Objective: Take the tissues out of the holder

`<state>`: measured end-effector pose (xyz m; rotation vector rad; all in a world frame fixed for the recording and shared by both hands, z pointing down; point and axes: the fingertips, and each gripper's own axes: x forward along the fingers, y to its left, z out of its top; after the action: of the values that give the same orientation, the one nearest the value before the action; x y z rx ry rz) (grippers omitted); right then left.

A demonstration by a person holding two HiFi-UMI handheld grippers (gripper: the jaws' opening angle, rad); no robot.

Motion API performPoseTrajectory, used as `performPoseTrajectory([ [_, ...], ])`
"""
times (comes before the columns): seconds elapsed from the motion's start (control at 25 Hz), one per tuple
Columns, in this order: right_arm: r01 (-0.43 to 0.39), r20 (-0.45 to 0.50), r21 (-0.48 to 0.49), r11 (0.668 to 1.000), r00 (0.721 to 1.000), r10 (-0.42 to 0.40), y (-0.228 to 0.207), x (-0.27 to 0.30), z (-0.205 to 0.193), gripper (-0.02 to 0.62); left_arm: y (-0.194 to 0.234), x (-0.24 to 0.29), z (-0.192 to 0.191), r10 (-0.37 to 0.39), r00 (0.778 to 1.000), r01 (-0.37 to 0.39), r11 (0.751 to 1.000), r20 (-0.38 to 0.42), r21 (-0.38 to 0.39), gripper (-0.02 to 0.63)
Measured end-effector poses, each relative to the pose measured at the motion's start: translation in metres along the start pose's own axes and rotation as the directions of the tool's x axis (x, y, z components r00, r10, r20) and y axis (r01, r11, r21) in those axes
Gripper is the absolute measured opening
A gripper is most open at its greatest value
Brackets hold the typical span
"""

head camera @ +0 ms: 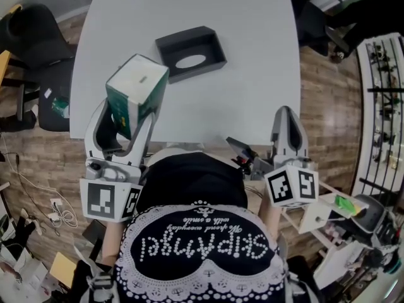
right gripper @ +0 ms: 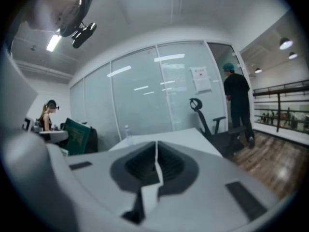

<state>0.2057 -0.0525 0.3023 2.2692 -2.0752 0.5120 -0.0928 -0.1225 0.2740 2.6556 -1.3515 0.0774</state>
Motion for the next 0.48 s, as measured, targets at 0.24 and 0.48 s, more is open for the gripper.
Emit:
performPoseTrajectory([
  [0.24, -0.004, -0.001, -0.002, 1.0, 1.0, 0.004, 0.0018, 0.0005, 0.0008, 0.034, -0.0002, 0.001, 0.0012, -0.003, 1.0, 0.003, 1.0, 0.002, -0.003, 0.339],
  [0.48, -0.015, -0.003, -0.003, 1.0, 1.0, 0.015, 0.0056, 0.0026, 0.0017, 0.034, -0.0012, 0.0023, 0.0012, -0.009, 1.0, 0.009, 1.0, -0.004, -0.009, 0.341],
])
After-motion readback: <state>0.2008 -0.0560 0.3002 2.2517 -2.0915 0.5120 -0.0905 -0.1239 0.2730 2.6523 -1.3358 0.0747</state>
